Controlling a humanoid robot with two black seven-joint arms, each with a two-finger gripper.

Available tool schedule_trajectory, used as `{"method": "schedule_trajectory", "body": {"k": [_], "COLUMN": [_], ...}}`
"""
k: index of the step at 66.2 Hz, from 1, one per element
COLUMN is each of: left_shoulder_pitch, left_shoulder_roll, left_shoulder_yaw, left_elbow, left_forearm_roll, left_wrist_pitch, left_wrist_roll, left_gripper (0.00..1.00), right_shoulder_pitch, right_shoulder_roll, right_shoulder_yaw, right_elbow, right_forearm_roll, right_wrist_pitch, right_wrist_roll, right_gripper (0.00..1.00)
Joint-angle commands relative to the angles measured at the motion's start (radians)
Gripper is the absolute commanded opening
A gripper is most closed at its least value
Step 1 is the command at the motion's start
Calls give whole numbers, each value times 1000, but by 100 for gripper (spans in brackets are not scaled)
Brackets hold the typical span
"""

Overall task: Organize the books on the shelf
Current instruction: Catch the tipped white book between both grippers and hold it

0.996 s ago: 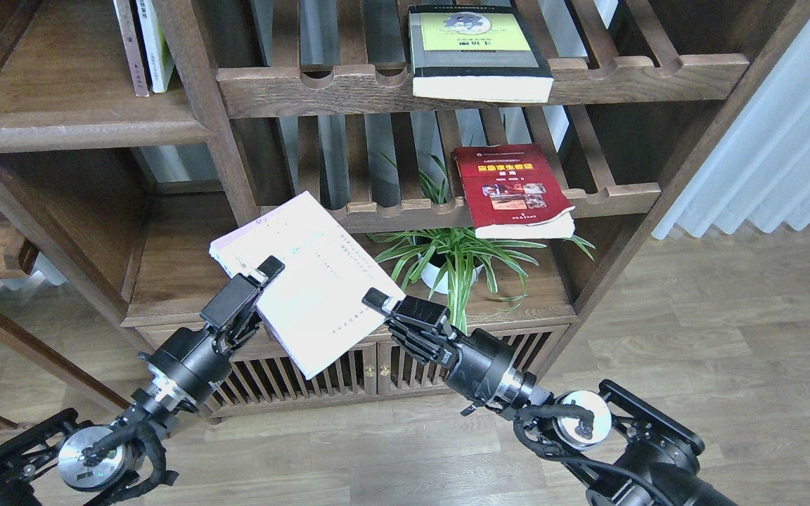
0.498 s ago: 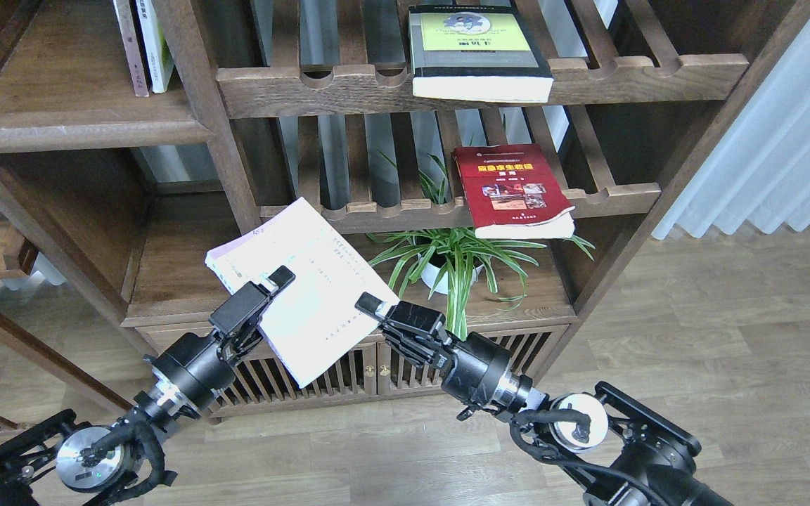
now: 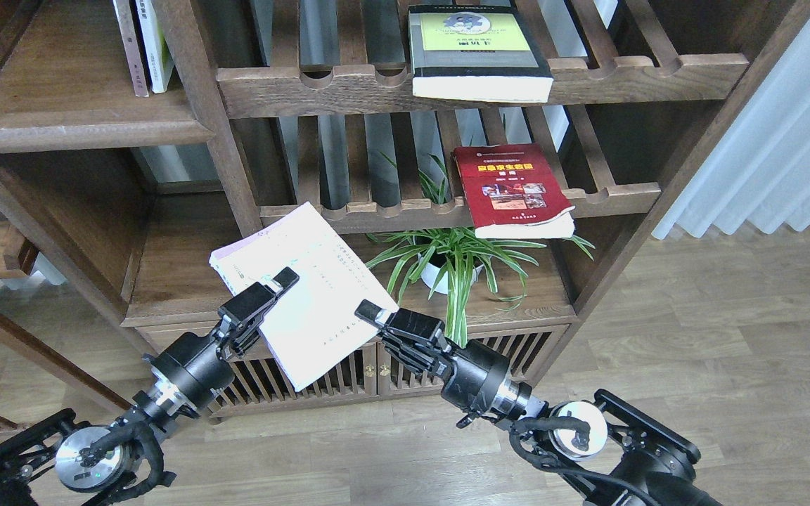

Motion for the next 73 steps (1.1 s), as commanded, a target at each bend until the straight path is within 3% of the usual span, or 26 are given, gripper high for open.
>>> {"method": "schedule_trajectory", "body": {"k": [1, 27, 33, 34, 36, 37, 47, 57, 73], "left_shoulder_pitch": [5, 8, 10, 10, 11, 13, 13, 13, 13], "left_shoulder_roll": [6, 23, 23, 23, 23, 23, 23, 25, 25], "left_shoulder_yaw": [20, 42, 37, 36, 36, 34, 33, 28, 25], "left_elbow": [-4, -1, 1, 1, 1, 3, 3, 3, 3], "left_forearm_roll": [0, -4, -4, -4, -4, -6, -6, -6, -6], "left_wrist_pitch": [0, 0, 0, 0, 0, 0, 0, 0, 0], "left_wrist_roll": [-3, -13, -16, -16, -16, -16, -16, -16, -16], "left_gripper": [11, 11, 11, 11, 11, 11, 11, 12, 12], "right_shoulder_pitch": [0, 0, 0, -1, 0, 0, 0, 0, 2], "right_shoulder_roll": [0, 6, 8, 8, 9, 14, 15, 21, 21], "right_shoulder_yaw": [6, 9, 6, 5, 0, -3, -1, 0, 38], "right_elbow": [-5, -15, -15, -15, -15, -14, -5, -6, -18], "right_forearm_roll": [1, 2, 2, 2, 1, -2, -2, -2, -5], "right_wrist_pitch": [-5, -5, -9, -12, -18, -46, -84, -87, -155], "right_wrist_roll": [1, 4, 6, 9, 12, 14, 15, 15, 27], "right_gripper": [8, 13, 26, 36, 46, 66, 84, 96, 98]}}
